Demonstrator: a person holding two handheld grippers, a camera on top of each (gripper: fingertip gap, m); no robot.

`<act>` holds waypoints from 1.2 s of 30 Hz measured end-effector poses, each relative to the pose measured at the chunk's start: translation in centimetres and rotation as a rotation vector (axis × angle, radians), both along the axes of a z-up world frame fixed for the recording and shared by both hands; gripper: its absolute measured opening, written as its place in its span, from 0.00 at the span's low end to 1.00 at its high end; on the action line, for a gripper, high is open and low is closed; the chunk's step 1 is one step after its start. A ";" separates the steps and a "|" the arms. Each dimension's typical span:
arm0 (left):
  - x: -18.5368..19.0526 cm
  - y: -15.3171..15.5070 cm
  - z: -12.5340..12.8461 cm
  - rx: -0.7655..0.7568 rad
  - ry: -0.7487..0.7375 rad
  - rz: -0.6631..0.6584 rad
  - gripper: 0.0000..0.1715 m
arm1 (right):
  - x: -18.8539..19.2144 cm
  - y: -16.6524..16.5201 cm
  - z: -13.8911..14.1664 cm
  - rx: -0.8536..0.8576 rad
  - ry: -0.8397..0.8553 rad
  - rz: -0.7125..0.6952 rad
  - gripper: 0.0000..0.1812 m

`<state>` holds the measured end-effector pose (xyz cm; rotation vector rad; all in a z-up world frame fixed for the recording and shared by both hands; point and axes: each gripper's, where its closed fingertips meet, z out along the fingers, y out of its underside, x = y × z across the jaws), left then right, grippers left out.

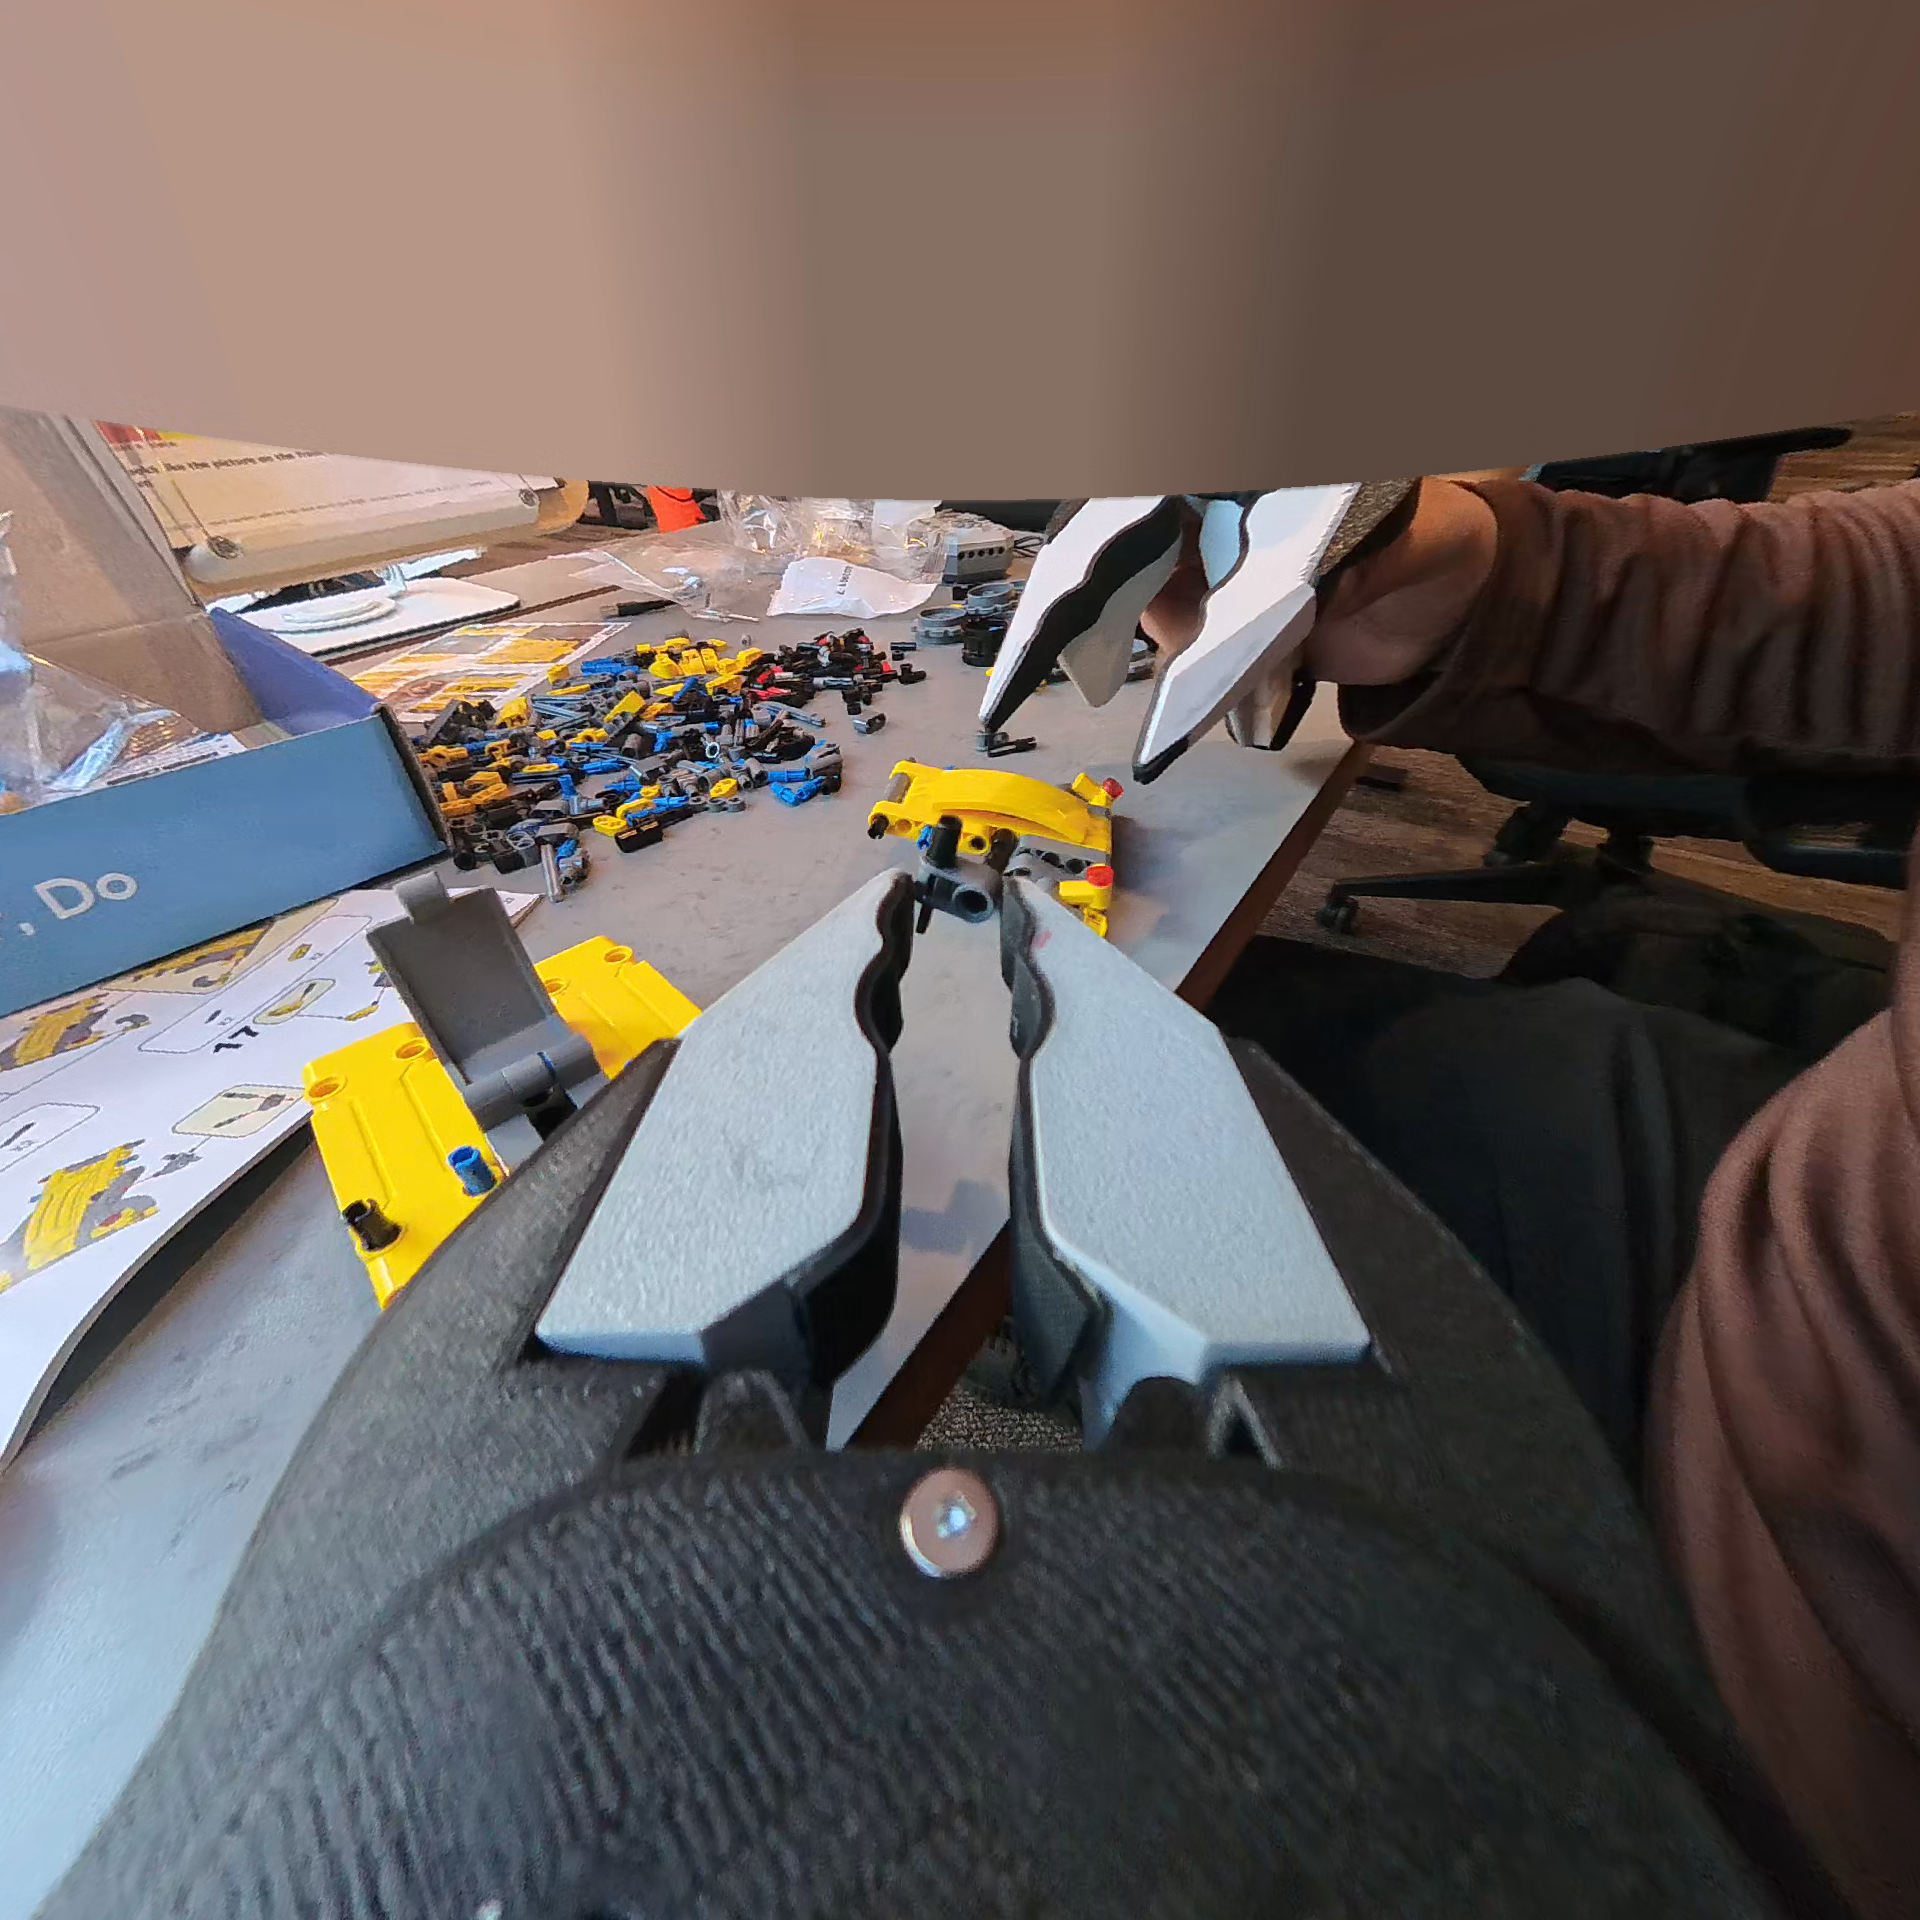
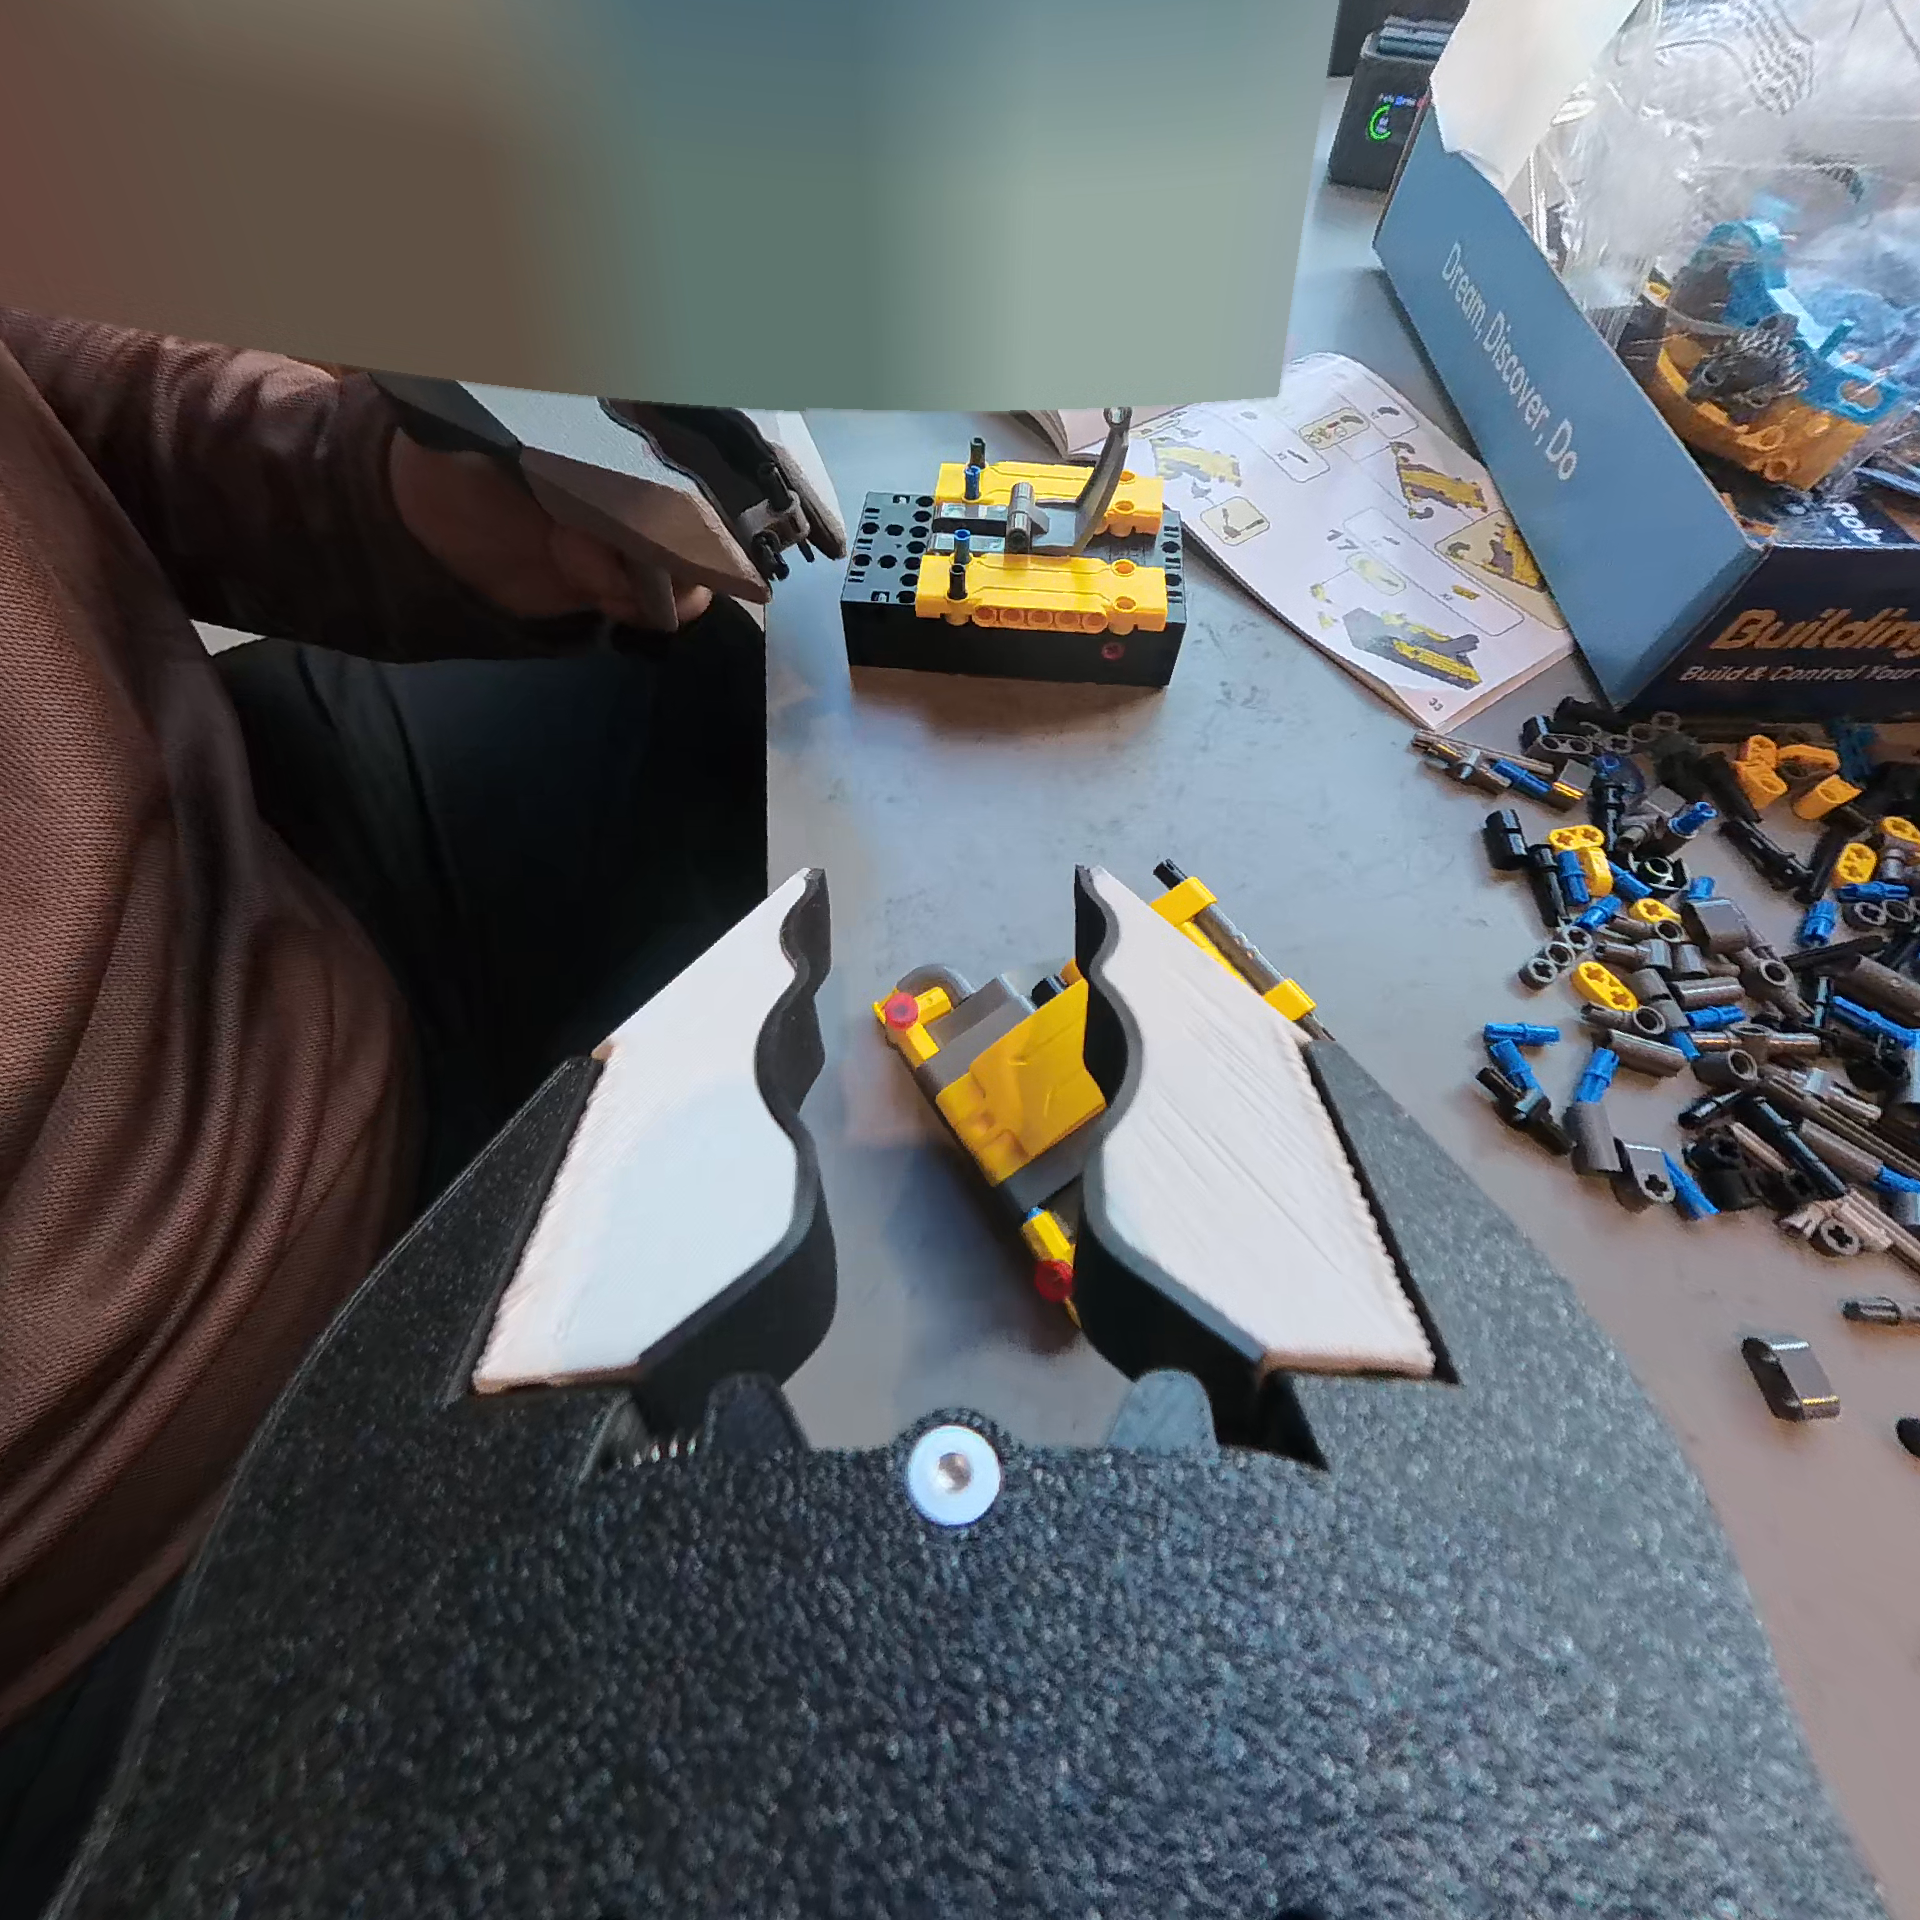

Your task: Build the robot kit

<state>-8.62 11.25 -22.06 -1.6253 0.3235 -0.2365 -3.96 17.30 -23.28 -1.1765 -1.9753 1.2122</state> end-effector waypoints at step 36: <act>4.3 6.3 -2.1 -0.206 0.109 0.022 0.08 | 1.4 3.3 -1.8 -0.093 -0.160 -0.261 0.17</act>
